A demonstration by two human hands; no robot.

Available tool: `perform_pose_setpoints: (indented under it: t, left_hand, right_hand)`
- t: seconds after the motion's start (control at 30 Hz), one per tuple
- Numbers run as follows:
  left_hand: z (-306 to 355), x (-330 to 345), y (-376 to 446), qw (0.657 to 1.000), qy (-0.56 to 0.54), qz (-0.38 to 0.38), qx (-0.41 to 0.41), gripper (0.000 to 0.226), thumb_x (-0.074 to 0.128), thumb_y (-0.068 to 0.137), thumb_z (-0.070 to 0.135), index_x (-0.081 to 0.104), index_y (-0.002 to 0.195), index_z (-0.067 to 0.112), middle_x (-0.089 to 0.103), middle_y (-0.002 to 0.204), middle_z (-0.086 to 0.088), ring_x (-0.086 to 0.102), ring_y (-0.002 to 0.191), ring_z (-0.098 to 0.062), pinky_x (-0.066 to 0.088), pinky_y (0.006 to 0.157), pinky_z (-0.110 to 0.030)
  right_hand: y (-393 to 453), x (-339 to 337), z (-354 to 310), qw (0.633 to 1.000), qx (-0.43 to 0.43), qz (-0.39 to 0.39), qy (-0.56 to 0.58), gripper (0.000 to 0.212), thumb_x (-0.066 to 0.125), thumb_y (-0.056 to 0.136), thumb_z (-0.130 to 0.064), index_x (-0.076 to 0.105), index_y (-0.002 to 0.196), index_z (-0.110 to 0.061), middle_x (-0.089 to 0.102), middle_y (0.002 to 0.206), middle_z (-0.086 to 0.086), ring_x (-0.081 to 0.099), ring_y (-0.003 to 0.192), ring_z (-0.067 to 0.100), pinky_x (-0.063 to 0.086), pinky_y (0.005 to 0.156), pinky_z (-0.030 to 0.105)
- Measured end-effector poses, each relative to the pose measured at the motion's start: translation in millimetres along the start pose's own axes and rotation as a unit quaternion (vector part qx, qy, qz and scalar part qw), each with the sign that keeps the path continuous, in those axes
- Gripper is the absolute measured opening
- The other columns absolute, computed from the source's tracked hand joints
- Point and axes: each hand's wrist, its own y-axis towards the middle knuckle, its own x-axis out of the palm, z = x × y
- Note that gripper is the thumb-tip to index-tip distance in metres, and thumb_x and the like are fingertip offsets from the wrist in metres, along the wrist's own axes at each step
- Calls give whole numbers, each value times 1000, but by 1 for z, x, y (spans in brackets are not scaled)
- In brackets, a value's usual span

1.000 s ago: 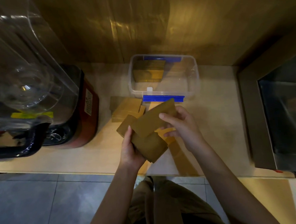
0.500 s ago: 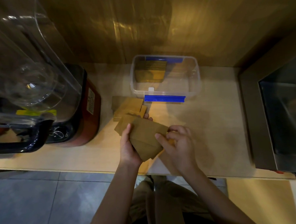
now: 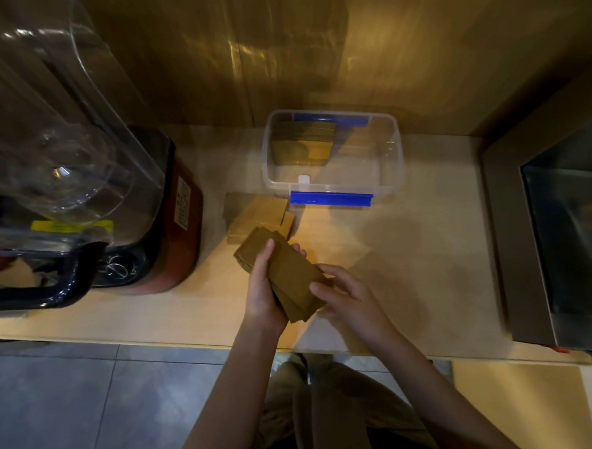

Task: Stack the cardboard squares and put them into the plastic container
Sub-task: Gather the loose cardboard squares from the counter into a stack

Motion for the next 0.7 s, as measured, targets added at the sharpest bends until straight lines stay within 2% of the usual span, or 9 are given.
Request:
perform_pose_setpoints:
  t: [0.07, 0.13, 0.2, 0.27, 0.33, 0.4, 0.53, 0.63, 0.7]
  left_hand:
    - [-2, 2, 3, 999, 18, 26, 12, 29, 53, 81, 38, 58, 97, 15, 62, 86, -4, 62, 78, -15, 53, 72, -31]
    - [-3, 4, 5, 997, 46, 50, 37, 33, 57, 77, 37, 59, 98, 12, 64, 87, -6, 61, 82, -18, 51, 75, -33]
    - [-2, 3, 8, 992, 85, 56, 75, 33, 57, 75, 35, 61, 101, 13, 66, 94, -8, 62, 89, -21, 51, 80, -36]
    - [2, 0, 12, 984, 127, 72, 104, 34, 56, 75, 33, 63, 104, 17, 66, 105, -8, 62, 97, -22, 50, 84, -37]
    - [8, -6, 16, 978, 143, 101, 110, 46, 61, 70, 30, 59, 113, 14, 66, 109, -7, 61, 101, -21, 51, 79, -32]
    - [19, -13, 20, 976, 141, 116, 116, 50, 66, 69, 22, 56, 116, 10, 68, 102, -3, 64, 94, -15, 52, 71, -25]
    - [45, -27, 29, 967, 172, 159, 105, 16, 63, 78, 8, 63, 94, 10, 72, 76, 0, 67, 73, -12, 53, 64, -25]
    - [59, -30, 40, 937, 269, 191, 115, 9, 65, 78, 6, 63, 84, 13, 71, 69, 1, 64, 71, -20, 53, 69, -33]
    - [65, -31, 52, 911, 324, 218, 129, 14, 65, 79, 8, 61, 92, 10, 68, 85, -9, 63, 79, -25, 53, 74, -38]
  right_hand:
    - [6, 4, 1, 983, 106, 6, 146, 41, 62, 84, -14, 47, 123, -10, 59, 110, 9, 63, 98, 24, 60, 68, 29]
    - [13, 8, 2, 937, 191, -17, 291, 45, 62, 82, -11, 46, 123, -3, 59, 116, 18, 61, 101, 30, 60, 71, 36]
    - [19, 9, 2, 902, 224, -27, 368, 48, 63, 79, -12, 46, 123, -4, 55, 122, 22, 57, 108, 34, 56, 77, 42]
    - [26, 9, -1, 893, 225, -28, 389, 53, 64, 75, -12, 45, 124, -5, 55, 122, 22, 55, 108, 34, 51, 78, 42]
    - [35, 10, -7, 909, 208, -25, 359, 48, 63, 75, -12, 48, 120, -7, 57, 116, 17, 55, 105, 31, 49, 78, 40]
    - [46, 11, -16, 940, 177, -15, 291, 27, 61, 80, -10, 55, 106, -11, 61, 106, 11, 56, 99, 27, 48, 80, 38]
    - [71, 11, -35, 978, 122, 40, 163, 19, 65, 79, -3, 58, 83, -21, 62, 93, 1, 58, 88, 17, 50, 82, 38]
    - [90, 15, -45, 992, 74, 83, 67, 16, 67, 78, -3, 60, 87, -14, 60, 80, -5, 59, 82, 17, 53, 63, 20]
    - [105, 22, -46, 990, 68, 113, 44, 20, 70, 76, -8, 62, 93, -9, 65, 83, 2, 63, 85, 21, 55, 70, 26]
